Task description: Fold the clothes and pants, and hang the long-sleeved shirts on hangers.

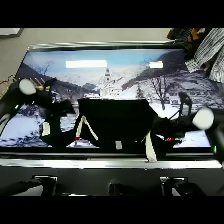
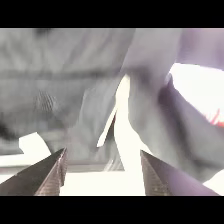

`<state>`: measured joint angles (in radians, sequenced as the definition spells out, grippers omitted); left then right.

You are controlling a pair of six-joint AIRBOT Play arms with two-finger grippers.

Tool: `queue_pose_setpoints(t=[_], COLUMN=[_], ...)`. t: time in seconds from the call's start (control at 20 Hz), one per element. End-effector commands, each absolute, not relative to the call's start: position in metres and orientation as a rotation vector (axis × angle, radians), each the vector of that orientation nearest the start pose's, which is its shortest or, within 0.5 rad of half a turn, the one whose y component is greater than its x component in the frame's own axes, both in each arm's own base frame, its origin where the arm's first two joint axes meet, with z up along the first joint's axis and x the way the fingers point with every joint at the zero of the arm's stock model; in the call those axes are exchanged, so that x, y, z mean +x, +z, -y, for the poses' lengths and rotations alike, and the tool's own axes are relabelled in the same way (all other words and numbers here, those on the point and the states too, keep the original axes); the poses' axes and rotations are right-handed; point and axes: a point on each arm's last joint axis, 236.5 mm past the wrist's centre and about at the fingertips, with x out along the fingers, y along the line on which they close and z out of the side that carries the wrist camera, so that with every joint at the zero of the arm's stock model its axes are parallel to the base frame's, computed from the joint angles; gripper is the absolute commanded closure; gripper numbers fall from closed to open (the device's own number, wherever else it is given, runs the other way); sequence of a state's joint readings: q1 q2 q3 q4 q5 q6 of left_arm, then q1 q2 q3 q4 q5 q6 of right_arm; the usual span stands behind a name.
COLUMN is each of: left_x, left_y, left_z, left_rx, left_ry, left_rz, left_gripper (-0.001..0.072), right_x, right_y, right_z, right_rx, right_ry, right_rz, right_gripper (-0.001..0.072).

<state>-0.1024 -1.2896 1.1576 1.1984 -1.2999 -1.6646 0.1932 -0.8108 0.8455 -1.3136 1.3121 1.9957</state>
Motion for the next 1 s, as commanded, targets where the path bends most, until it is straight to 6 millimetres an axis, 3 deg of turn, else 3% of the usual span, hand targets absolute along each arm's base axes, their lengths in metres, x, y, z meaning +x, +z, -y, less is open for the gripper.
queue_pose_setpoints(t=[0.0,0.05,0.15,0.3,0.4,0.5,0.6,0.65,0.75,0.85,0.95], left_x=[0.304,0.289,0.269,0.265,0.265,0.264,0.261,0.261,0.261,0.258,0.245], left_y=[-0.003,-0.010,-0.018,-0.022,-0.022,-0.021,-0.022,-0.022,-0.021,-0.019,-0.016], left_z=[0.095,0.096,0.094,0.094,0.095,0.097,0.097,0.098,0.099,0.108,0.129], left_rx=[-0.335,-0.347,-0.347,-0.350,-0.353,-0.361,-0.364,-0.363,-0.368,-0.388,-0.304], left_ry=[-0.168,-0.168,-0.166,-0.167,-0.168,-0.173,-0.175,-0.176,-0.178,-0.212,-0.350], left_rz=[-1.285,-1.289,-1.300,-1.317,-1.316,-1.321,-1.332,-1.332,-1.333,-1.341,-1.359], left_gripper=[0.0162,0.0162,0.0162,0.0162,0.0162,0.0162,0.0162,0.0162,0.0162,0.0163,0.0162], right_x=[0.190,0.182,0.187,0.197,0.206,0.221,0.236,0.242,0.249,0.248,0.246], right_y=[0.017,0.003,-0.009,-0.033,-0.051,-0.056,-0.059,-0.061,-0.064,-0.065,-0.047], right_z=[-0.133,-0.132,-0.141,-0.166,-0.171,-0.177,-0.169,-0.160,-0.152,-0.153,-0.145], right_rx=[0.343,0.287,0.221,0.139,0.078,0.054,0.030,0.008,-0.012,0.005,0.003], right_ry=[0.087,0.052,0.043,0.101,0.104,0.106,0.045,0.004,-0.038,-0.051,-0.108], right_rz=[-1.340,-1.348,-1.290,-1.296,-1.315,-1.289,-1.249,-1.230,-1.208,-1.217,-1.237], right_gripper=[0.0182,0.0181,0.0182,0.0182,0.0182,0.0186,0.0188,0.0231,0.0393,0.0671,0.0672])
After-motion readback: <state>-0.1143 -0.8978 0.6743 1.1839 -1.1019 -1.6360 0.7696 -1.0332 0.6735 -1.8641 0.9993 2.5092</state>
